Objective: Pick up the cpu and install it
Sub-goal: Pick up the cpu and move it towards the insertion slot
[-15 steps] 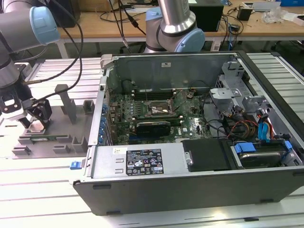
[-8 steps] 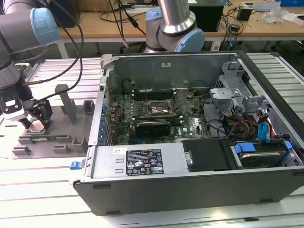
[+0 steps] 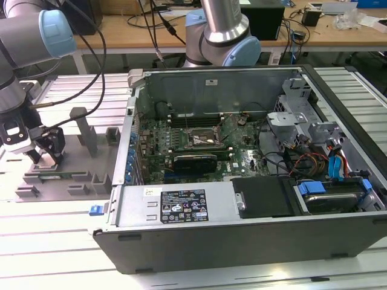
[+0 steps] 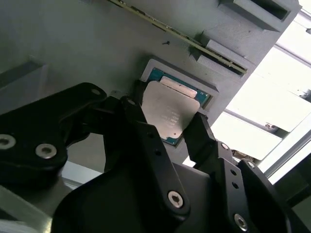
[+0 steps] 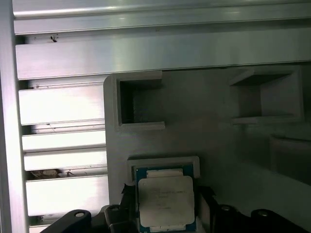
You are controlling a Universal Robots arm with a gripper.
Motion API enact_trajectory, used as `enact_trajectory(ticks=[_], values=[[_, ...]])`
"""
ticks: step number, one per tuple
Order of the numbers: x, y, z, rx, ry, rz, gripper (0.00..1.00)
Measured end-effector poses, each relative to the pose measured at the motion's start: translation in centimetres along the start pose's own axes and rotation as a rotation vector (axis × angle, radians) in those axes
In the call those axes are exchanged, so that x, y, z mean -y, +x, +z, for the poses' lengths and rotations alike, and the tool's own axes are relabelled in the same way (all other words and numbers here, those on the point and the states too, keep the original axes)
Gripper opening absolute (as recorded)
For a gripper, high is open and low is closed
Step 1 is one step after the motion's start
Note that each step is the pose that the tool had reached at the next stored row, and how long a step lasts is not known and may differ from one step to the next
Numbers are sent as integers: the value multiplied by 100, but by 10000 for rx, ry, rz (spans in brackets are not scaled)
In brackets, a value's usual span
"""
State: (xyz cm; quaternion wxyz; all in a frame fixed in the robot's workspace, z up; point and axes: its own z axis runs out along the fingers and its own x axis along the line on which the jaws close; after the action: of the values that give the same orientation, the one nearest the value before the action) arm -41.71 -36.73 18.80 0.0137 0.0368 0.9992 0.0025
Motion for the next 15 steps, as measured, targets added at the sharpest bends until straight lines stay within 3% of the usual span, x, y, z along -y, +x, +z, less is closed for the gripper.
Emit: enact_trajectory(ticks=[5, 7, 15], values=[[-1, 0, 0, 3, -6, -29, 55], [0, -1, -25, -1, -44, -187, 55], [-1, -3, -90, -4, -49, -225, 55]])
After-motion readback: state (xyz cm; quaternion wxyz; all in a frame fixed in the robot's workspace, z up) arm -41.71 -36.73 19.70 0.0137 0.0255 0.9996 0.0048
